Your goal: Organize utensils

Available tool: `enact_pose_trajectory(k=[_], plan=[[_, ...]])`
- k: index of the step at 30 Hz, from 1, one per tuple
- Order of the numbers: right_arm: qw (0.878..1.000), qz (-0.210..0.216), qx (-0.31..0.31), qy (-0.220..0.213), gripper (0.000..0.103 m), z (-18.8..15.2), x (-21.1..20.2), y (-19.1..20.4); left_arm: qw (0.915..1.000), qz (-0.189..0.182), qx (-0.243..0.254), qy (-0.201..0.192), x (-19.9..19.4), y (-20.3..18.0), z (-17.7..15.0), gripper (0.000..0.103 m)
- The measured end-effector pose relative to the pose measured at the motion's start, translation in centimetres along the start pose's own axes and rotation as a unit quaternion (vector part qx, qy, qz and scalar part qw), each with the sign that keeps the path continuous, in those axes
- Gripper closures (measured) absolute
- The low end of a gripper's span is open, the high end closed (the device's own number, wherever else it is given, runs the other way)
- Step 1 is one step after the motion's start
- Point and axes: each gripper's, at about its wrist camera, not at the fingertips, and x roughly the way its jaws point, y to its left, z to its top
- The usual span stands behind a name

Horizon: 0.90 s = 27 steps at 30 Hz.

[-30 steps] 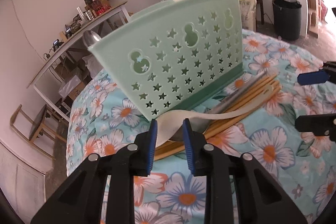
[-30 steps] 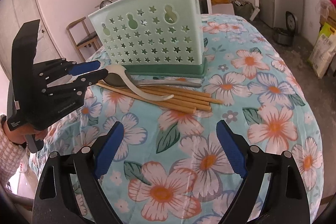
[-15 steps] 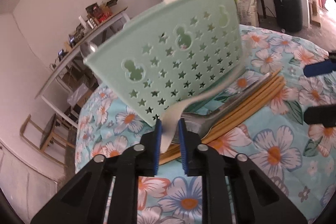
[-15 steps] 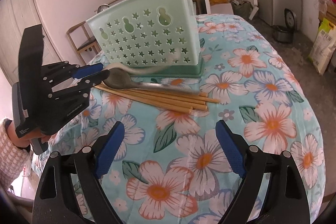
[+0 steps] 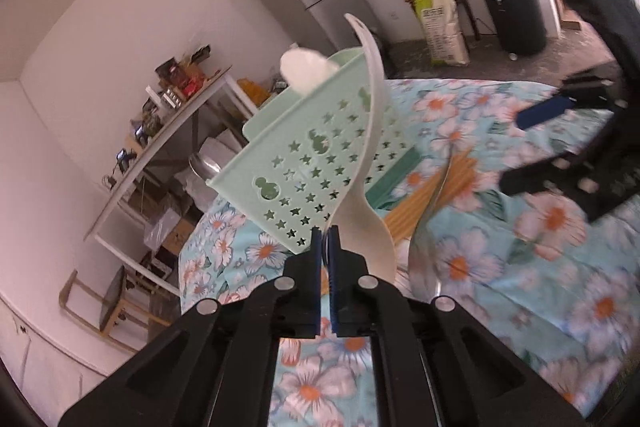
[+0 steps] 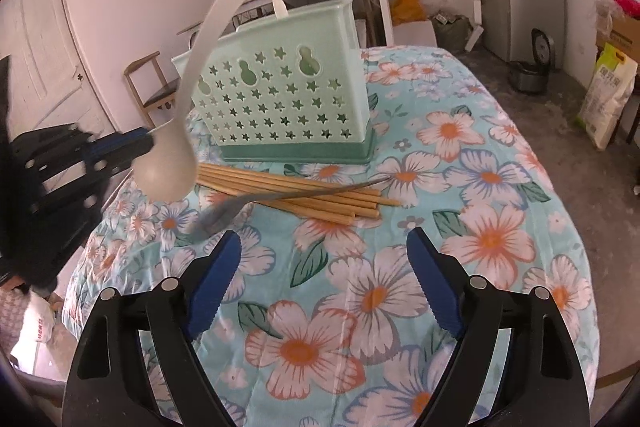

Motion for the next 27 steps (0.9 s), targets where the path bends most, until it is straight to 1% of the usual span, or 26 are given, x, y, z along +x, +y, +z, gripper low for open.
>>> enact_pose_trajectory(k=[1,4,5,6,7,8,9,10,13,14,15,16,18,19,20,21,22,23,25,26,27], plan=[[1.0,-0.001,0.0,-0.001,0.023,-0.1,-0.2,0.0,1.0,-0.005,0.0,0.001,-0.4,0.0,-0.1,0.101],[1.0,-0.001,0.0,-0.005,0.023,-0.1,-0.7,0.1,0.998,-0.054,-0.029,0.012,-1.9,0.5,-0.6,0.101],[1.0,-0.002,-0.001,-0.006,0.023,-0.2,-0.9,0.2,0.9944,-0.09,-0.051,0.021,-2.3,0.8,-0.9,0.101],[1.0,-0.002,-0.002,-0.007,0.023,-0.2,-1.1,0.2,0.991,-0.113,-0.067,0.025,-2.6,1.2,-1.1,0.101],[1.0,-0.002,-0.003,-0.008,0.023,-0.3,-1.2,0.3,0.9859,-0.141,-0.086,0.029,-2.8,1.5,-1.4,0.101],[1.0,-0.002,-0.004,-0.009,0.023,-0.4,-1.4,0.4,0.9771,-0.176,-0.114,0.038,-2.9,2.0,-1.8,0.1],[1.0,-0.003,-0.004,-0.01,0.023,-0.4,-1.6,0.4,0.9698,-0.198,-0.136,0.045,-2.9,2.4,-2.2,0.1],[1.0,-0.004,-0.005,-0.011,0.023,-0.5,-1.7,0.5,0.9584,-0.223,-0.168,0.058,-2.5,2.8,-2.8,0.1],[1.0,-0.004,-0.005,-0.011,0.023,-0.6,-2.1,0.7,0.9382,-0.244,-0.227,0.091,-1.0,3.2,-4.7,0.1],[1.0,-0.005,-0.006,-0.011,0.023,-0.7,-2.2,0.8,0.9263,-0.253,-0.259,0.103,-0.3,3.5,-5.8,0.099],[1.0,-0.006,-0.007,-0.011,0.023,-0.7,-2.3,0.9,0.9121,-0.265,-0.293,0.11,0.3,3.9,-6.8,0.099],[1.0,-0.006,-0.009,-0.01,0.023,-0.7,-2.5,1.1,0.8998,-0.272,-0.322,0.112,0.8,4.4,-7.7,0.098],[1.0,-0.008,-0.012,-0.011,0.023,-0.8,-2.8,1.3,0.8818,-0.28,-0.363,0.11,0.9,5.0,-8.9,0.098],[1.0,-0.008,-0.012,-0.011,0.023,-0.9,-2.9,1.4,0.874,-0.279,-0.383,0.107,0.7,5.4,-9.5,0.095],[1.0,-0.008,-0.013,-0.011,0.023,-1.0,-3.0,1.5,0.8709,-0.276,-0.393,0.104,0.4,5.6,-9.8,0.089],[1.0,-0.008,-0.014,-0.01,0.023,-1.0,-3.0,1.5,0.8663,-0.274,-0.406,0.099,0.0,5.8,-10.1,0.085],[1.0,-0.007,-0.014,-0.01,0.023,-1.0,-3.1,1.6,0.8589,-0.275,-0.422,0.092,-0.6,6.0,-10.6,0.08],[1.0,-0.006,-0.014,-0.009,0.023,-1.0,-3.1,1.7,0.8543,-0.277,-0.43,0.09,-0.9,6.0,-10.8,0.078],[1.0,-0.004,-0.014,-0.009,0.023,-1.0,-3.1,1.9,0.8408,-0.285,-0.451,0.094,-1.6,5.7,-11.5,0.076],[1.0,-0.002,-0.016,-0.009,0.023,-1.0,-3.1,2.0,0.8302,-0.291,-0.465,0.099,-1.8,5.3,-12.0,0.074],[1.0,-0.001,-0.017,-0.009,0.023,-1.0,-3.2,2.2,0.8219,-0.296,-0.476,0.103,-1.9,5.1,-12.2,0.072]])
